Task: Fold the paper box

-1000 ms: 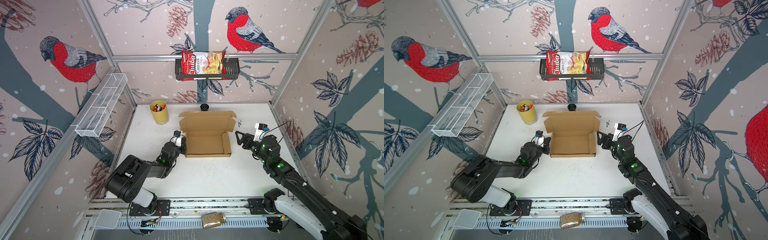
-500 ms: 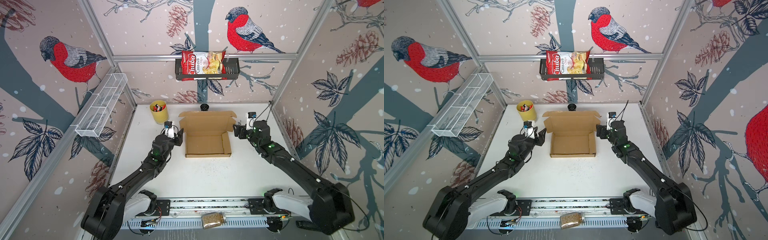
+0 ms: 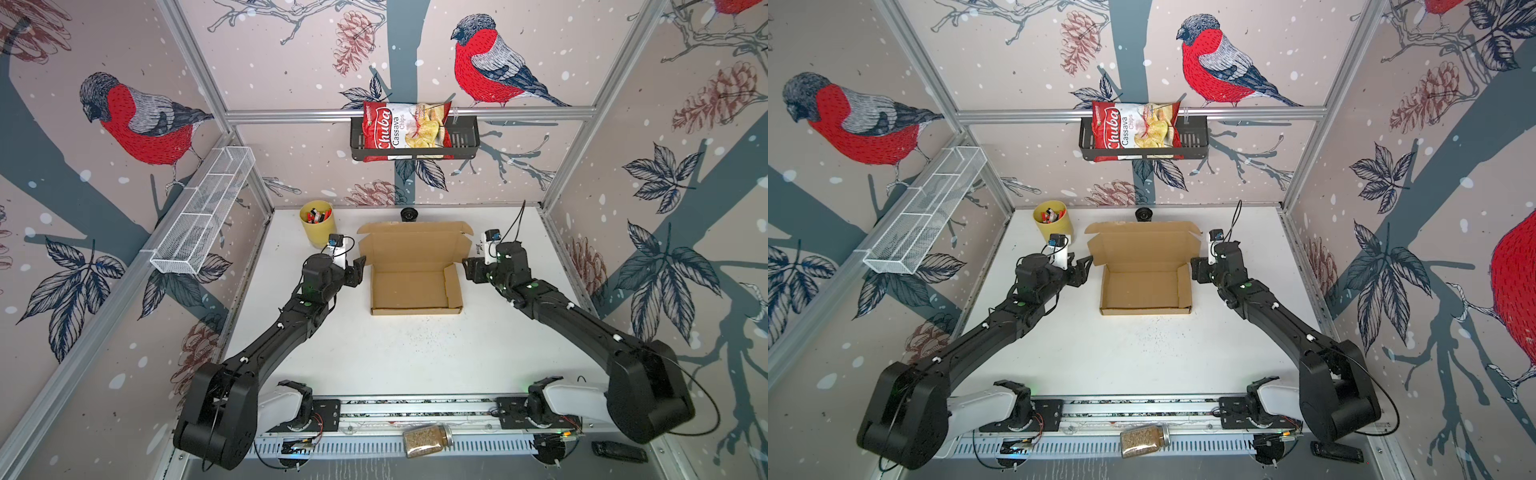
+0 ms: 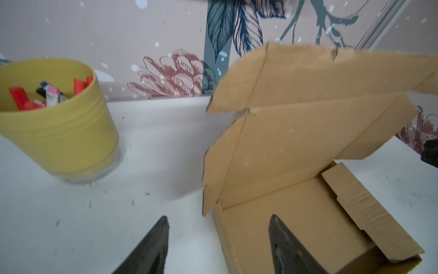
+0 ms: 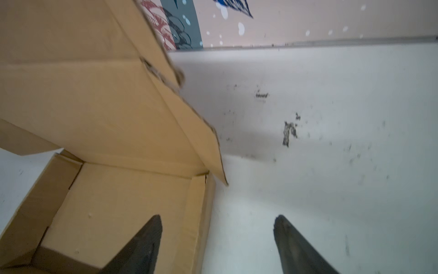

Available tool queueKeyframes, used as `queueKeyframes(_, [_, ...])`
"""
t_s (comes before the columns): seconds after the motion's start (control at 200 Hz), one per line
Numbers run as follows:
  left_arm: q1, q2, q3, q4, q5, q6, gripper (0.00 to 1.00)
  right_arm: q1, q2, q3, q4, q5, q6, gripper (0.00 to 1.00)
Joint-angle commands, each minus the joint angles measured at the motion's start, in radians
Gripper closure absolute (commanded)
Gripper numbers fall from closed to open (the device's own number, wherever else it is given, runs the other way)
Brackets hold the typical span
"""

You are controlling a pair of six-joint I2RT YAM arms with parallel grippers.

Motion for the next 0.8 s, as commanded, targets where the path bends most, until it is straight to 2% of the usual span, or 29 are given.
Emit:
queueKeyframes(0.0, [0.001, -0.024, -0.032, 0.036, 0.002, -0.028, 0.34, 0.023, -0.047, -0.058, -0.063, 0.0, 0.131, 0.26])
queueKeyframes(0.17, [0.001, -0.05, -0.06, 0.082, 0.019, -0.053, 0.35, 0.099, -0.016, -0.103, -0.051, 0.067, 0.206, 0.28])
queueKeyframes(0.405, [-0.062, -0.014, -0.081, 0.134, 0.017, -0.103, 0.37, 0.174, 0.213, -0.001, -0.041, 0.188, 0.217, 0.38])
queueKeyframes(0.655, [-0.104, 0.031, -0.098, 0.185, 0.012, -0.124, 0.39, 0.243, 0.357, 0.066, -0.098, 0.379, 0.218, 0.64])
queueKeyframes(0.795, [-0.108, 0.045, -0.085, 0.185, 0.018, -0.124, 0.39, 0.268, 0.414, 0.096, -0.146, 0.45, 0.236, 0.9])
